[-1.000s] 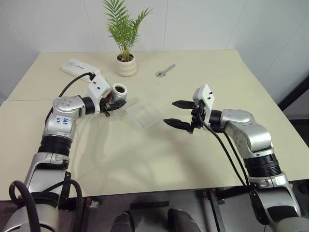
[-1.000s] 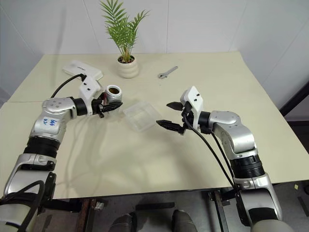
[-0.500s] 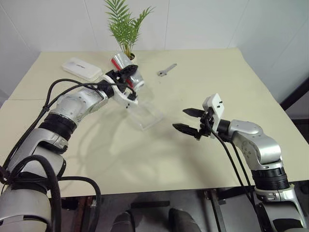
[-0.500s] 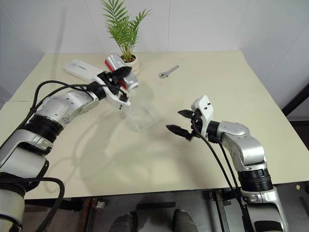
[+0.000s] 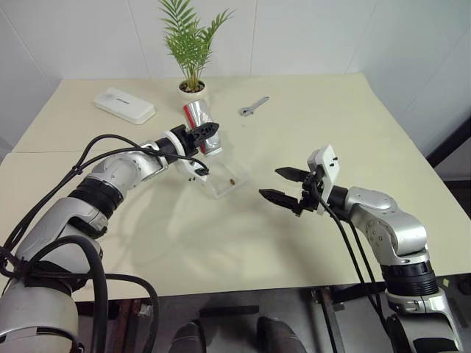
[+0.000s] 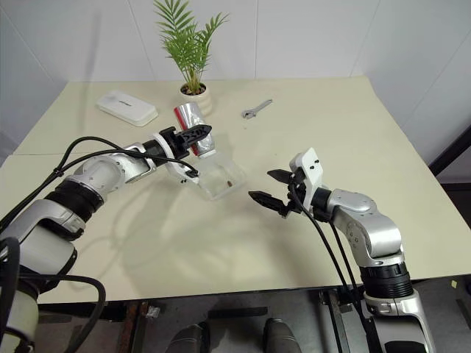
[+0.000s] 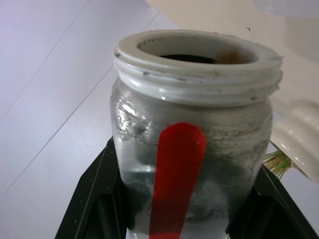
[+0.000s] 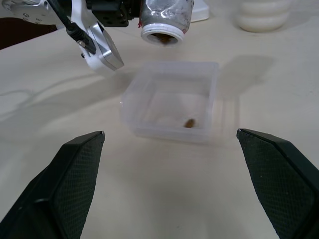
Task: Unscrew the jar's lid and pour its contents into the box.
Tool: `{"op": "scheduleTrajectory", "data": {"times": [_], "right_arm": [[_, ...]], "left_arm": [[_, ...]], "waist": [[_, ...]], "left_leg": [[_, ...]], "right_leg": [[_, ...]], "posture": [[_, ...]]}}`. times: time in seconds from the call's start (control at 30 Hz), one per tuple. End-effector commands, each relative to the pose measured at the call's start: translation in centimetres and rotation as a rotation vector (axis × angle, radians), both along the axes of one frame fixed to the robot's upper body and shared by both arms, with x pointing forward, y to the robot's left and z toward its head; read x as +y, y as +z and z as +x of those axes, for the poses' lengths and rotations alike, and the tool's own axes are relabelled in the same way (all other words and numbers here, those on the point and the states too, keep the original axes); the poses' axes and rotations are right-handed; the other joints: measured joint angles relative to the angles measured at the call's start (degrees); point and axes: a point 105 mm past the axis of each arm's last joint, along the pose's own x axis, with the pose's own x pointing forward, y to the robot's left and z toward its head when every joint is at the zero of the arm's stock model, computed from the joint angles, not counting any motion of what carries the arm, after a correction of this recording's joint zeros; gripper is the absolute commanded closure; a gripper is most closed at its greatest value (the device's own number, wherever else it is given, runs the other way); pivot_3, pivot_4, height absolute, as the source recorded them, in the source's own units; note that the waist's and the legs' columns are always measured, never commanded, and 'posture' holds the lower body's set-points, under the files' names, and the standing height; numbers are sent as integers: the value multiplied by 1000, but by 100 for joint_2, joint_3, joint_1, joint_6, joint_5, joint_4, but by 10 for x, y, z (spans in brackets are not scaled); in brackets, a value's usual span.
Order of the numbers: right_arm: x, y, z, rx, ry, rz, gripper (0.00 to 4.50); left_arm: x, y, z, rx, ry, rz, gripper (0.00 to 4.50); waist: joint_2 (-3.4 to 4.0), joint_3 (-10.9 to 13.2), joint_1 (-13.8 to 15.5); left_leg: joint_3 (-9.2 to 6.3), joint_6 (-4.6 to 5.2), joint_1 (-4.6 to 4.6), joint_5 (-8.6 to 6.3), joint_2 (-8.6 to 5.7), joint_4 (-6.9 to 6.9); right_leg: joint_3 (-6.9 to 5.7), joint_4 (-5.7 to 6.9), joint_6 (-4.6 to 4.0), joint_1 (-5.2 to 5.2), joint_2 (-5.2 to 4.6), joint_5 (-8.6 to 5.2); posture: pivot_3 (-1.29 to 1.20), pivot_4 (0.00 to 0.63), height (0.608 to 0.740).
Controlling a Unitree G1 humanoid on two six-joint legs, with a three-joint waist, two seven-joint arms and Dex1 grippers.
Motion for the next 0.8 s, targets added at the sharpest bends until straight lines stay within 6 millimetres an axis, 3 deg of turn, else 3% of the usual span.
{"op": "scheduleTrajectory", "data": {"times": [0.03, 0.17, 0.3, 0.4, 0.43, 0.57, 0.73, 0.8], "right_arm": [[1, 13, -1, -56, 15, 21, 25], [1, 12, 0, -65, 25, 11, 25], [1, 12, 1, -76, 35, 1, 25], [0, 11, 2, -80, 41, -8, 25], [0, 12, 3, -82, 44, -10, 25], [1, 13, 6, -108, 66, -38, 25], [4, 16, 7, -145, 122, -67, 25], [4, 16, 8, -152, 130, -76, 25]], "left_arm": [[4, 22, -9, 18, -22, -119, 2579], [35, 38, -11, 173, 41, -387, 2579], [99, 36, -7, 428, 181, -888, 2579], [136, 26, -7, 532, 266, -1158, 2579], [158, 18, -7, 596, 294, -1384, 2579], [203, -10, -18, 713, 185, -2001, 2579], [239, -40, -39, 664, 49, -2381, 2579], [245, -46, -47, 645, 3, -2436, 2579]], "waist": [[0, 0, 0], [0, 0, -18], [0, 0, -35], [0, 0, -53], [0, 0, -50], [-2, -1, -62], [-19, -11, -139], [-25, -14, -164]], "left_leg": [[2, 0, 1, 0, 0, 1], [13, 0, 11, 0, 2, 5], [26, 0, 28, 0, 4, 18], [29, 2, 33, -1, 6, 43], [29, 3, 33, -1, 6, 51], [27, 8, 32, -2, 6, 85], [25, 13, 33, 4, 7, 91], [24, 14, 33, 5, 6, 92]], "right_leg": [[3, 2, 0, 0, 0, 0], [14, 16, 1, -1, 1, 0], [26, 41, 0, 0, 1, 0], [30, 68, -1, 2, 2, -1], [30, 76, -1, 2, 2, -1], [33, 94, 5, 8, 1, 5], [35, 98, 9, 12, 2, 21], [35, 97, 10, 13, 1, 24]], "posture": [[0, 150, 740], [0, 150, 740], [0, 150, 740], [0, 150, 740], [0, 150, 740], [0, 150, 740], [0, 150, 740], [0, 150, 740]]}}
